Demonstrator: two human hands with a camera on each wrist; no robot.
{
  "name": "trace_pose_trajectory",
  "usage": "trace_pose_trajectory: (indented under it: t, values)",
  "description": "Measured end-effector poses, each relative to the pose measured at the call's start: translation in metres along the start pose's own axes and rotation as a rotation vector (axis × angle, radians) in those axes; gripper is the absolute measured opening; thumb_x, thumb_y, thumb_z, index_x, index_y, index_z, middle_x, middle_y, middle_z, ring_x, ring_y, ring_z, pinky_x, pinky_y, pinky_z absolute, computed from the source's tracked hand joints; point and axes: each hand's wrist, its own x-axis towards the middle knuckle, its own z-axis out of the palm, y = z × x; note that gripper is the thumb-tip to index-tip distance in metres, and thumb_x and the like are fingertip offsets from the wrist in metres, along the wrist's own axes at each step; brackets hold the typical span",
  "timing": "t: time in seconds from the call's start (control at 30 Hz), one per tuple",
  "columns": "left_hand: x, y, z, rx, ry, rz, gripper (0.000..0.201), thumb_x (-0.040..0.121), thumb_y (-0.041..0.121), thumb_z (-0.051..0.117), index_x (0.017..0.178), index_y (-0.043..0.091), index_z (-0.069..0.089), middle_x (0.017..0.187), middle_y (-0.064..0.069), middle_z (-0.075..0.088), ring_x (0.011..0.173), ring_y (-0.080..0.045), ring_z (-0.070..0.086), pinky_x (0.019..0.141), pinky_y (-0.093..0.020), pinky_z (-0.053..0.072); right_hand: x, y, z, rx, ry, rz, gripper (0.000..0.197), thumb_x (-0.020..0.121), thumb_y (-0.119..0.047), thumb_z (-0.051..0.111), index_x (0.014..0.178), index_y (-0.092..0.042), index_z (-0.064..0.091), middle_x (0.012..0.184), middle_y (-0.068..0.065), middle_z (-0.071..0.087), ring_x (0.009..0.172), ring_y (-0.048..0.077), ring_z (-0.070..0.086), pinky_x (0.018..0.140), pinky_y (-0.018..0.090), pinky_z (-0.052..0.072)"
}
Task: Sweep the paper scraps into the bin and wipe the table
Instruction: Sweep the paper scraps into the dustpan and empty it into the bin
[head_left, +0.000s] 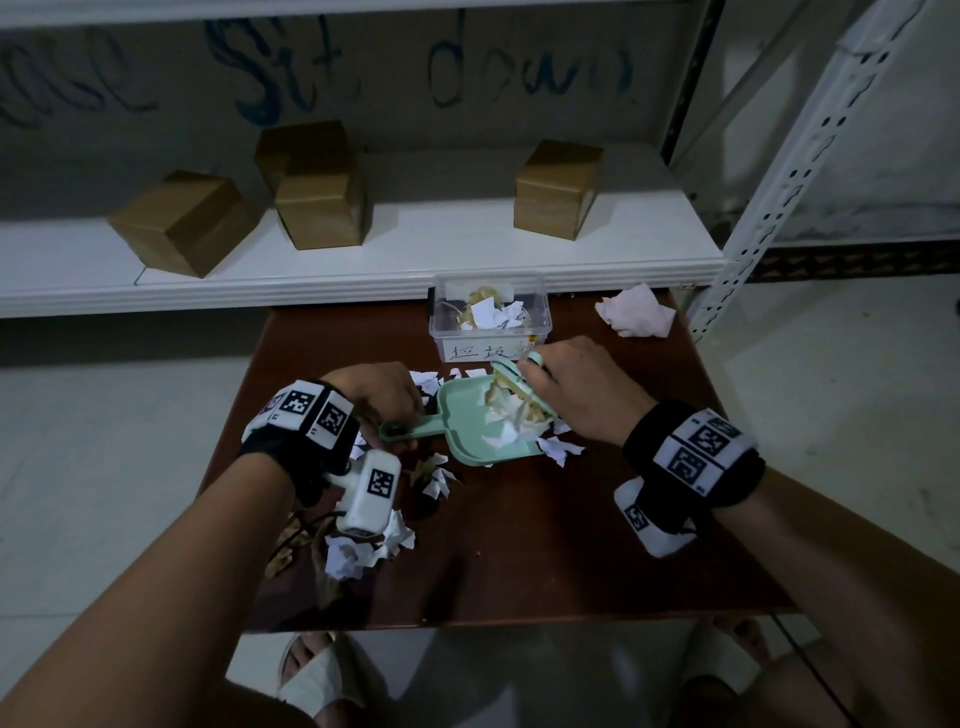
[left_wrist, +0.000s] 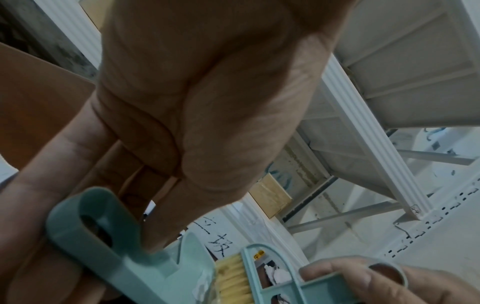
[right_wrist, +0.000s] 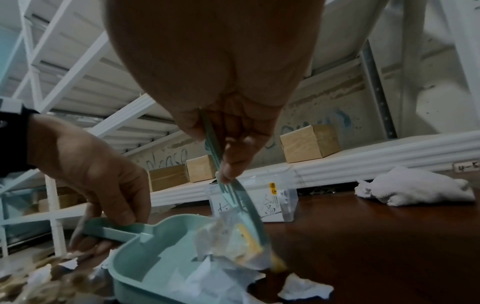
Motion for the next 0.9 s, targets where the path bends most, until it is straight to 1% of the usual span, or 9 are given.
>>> trace_pose_trajectory:
  t: [0.1,0.17,0.23,0.33,0.43,0.57,0.73,0.8,0.9]
  values:
    - [0.002,-0.001,0.001,0.03,-0.006,-0.004,0.008,0.088,0.007,0.075,0.094,0.004,0.08,0.108,-0.029,0.074,0.085,-0.033,0.067,0.096,-0.056,0.054,0.001,0.0,-0.003,0.095,0.039,0.017,0.043,0.105,-0.02,0.048,0.067,-0.001,0.054,0.064,0.012,0.063,0.06,0.03,0.06,0.06,0.047,0.047]
    - [0.002,0.0,0.001,0.05,-0.018,0.01,0.003,0.089,0.007,0.075,0.09,0.007,0.078,0.106,-0.025,0.076,0.088,-0.034,0.072,0.095,-0.053,0.056,0.002,0.001,-0.005,0.196,0.076,0.083,0.046,0.105,-0.027,0.05,0.07,0.001,0.061,0.062,0.01,0.067,0.056,0.018,0.065,0.062,0.045,0.052]
    - [0.003,0.0,0.002,0.016,-0.019,0.008,0.007,0.095,0.01,0.071,0.096,0.005,0.076,0.103,-0.022,0.077,0.084,-0.031,0.075,0.088,-0.047,0.06,0.002,0.0,-0.008,0.235,0.106,0.103,0.046,0.105,-0.028,0.05,0.074,0.003,0.064,0.063,0.009,0.069,0.054,0.004,0.065,0.061,0.043,0.054]
    - [0.003,0.001,0.004,-0.061,-0.028,0.005,0.011,0.103,0.012,0.06,0.1,0.007,0.07,0.1,-0.017,0.078,0.071,-0.02,0.075,0.069,-0.035,0.065,0.001,-0.001,-0.015,0.295,0.142,0.116,0.041,0.103,-0.025,0.047,0.082,0.004,0.067,0.065,0.007,0.07,0.057,-0.001,0.066,0.063,0.045,0.057]
    - [0.003,0.001,0.005,-0.114,-0.026,0.008,0.012,0.105,0.012,0.056,0.106,0.007,0.067,0.096,-0.016,0.077,0.063,-0.017,0.073,0.059,-0.031,0.064,0.002,-0.002,-0.027,0.32,0.202,0.132,0.047,0.098,-0.032,0.041,0.084,0.003,0.07,0.065,0.002,0.07,0.059,0.004,0.066,0.066,0.044,0.058]
    - [0.005,-0.003,0.006,-0.174,-0.012,0.034,0.017,0.106,0.012,0.052,0.113,0.003,0.065,0.097,-0.019,0.078,0.067,-0.02,0.074,0.066,-0.036,0.065,0.004,0.005,-0.038,0.345,0.365,0.161,0.037,0.103,-0.016,0.047,0.086,0.001,0.075,0.068,0.006,0.072,0.059,0.012,0.067,0.066,0.043,0.06]
    - [0.003,-0.005,0.003,-0.263,0.008,0.073,0.016,0.108,0.01,0.048,0.109,0.002,0.061,0.083,-0.016,0.078,0.067,-0.021,0.074,0.053,-0.033,0.061,0.009,0.018,-0.053,0.585,0.599,0.293,0.03,0.104,-0.016,0.05,0.09,-0.009,0.075,0.067,0.009,0.073,0.057,0.018,0.068,0.058,0.027,0.054]
    - [0.002,-0.003,0.002,-0.284,0.001,0.109,0.015,0.108,0.007,0.046,0.112,-0.001,0.059,0.085,-0.017,0.078,0.065,-0.021,0.073,0.045,-0.027,0.055,0.011,0.02,-0.059,0.707,0.644,0.357,0.03,0.104,-0.021,0.052,0.085,-0.014,0.074,0.066,0.01,0.073,0.055,0.019,0.066,0.056,0.028,0.052]
    - [0.0,-0.001,0.001,-0.318,-0.013,0.158,0.014,0.108,0.006,0.046,0.111,0.0,0.059,0.087,-0.018,0.078,0.069,-0.022,0.074,0.049,-0.029,0.057,0.011,0.021,-0.065,0.831,0.648,0.417,0.031,0.105,-0.023,0.054,0.083,-0.012,0.073,0.065,0.009,0.073,0.055,0.019,0.065,0.057,0.033,0.054]
